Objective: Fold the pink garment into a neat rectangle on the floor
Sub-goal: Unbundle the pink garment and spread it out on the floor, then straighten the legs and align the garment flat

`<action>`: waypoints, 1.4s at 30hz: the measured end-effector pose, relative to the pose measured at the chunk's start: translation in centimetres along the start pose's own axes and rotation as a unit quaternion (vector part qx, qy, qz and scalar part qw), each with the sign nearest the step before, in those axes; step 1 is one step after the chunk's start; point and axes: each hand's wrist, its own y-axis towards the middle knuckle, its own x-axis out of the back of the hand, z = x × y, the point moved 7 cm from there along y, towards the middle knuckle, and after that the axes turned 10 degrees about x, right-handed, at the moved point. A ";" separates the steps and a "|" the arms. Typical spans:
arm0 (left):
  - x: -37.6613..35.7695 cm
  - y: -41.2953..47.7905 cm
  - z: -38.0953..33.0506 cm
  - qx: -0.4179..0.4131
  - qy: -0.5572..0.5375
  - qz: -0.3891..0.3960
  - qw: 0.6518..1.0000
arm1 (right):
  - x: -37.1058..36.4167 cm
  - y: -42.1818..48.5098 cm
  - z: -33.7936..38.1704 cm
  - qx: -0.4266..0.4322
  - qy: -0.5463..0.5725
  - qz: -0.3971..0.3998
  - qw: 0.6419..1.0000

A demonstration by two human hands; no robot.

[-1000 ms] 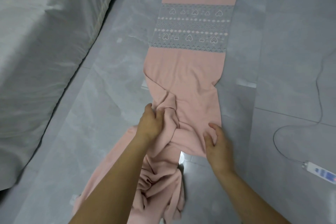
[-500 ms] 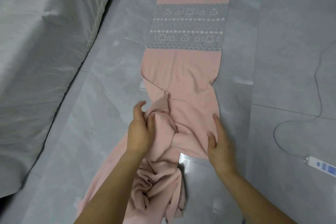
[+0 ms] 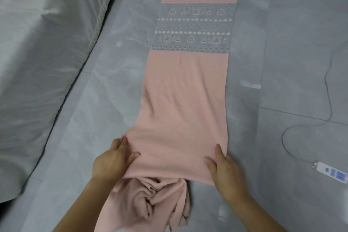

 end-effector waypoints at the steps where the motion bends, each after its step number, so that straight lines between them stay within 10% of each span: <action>1: -0.5 -0.4 0.6 0.009 0.010 0.011 1.000 | -0.4 -0.1 0.2 -0.001 -0.012 0.029 1.000; 5: -1.5 -1.1 1.2 0.033 0.026 0.026 0.999 | -0.9 0.4 0.4 0.004 -0.040 0.053 0.998; 11: 1.3 -1.2 -5.6 -0.051 0.004 -0.055 0.997 | 1.5 0.7 1.5 0.083 -0.131 -0.110 0.982; 22: -2.5 -1.5 -9.6 -0.127 -0.035 0.054 0.990 | -2.3 2.5 2.3 0.144 -0.188 0.042 0.971; 31: -4.1 -12.1 3.5 0.101 -0.242 -0.007 0.965 | 0.5 -0.5 11.5 0.273 -0.202 0.043 0.940; 37: -10.2 -17.2 7.7 0.210 -0.287 0.006 0.935 | -4.0 -2.8 22.0 0.502 -0.209 0.025 0.839; 42: -14.5 -19.6 7.9 0.313 -0.355 0.007 0.881 | -11.1 -5.8 25.1 0.667 -0.298 0.084 0.677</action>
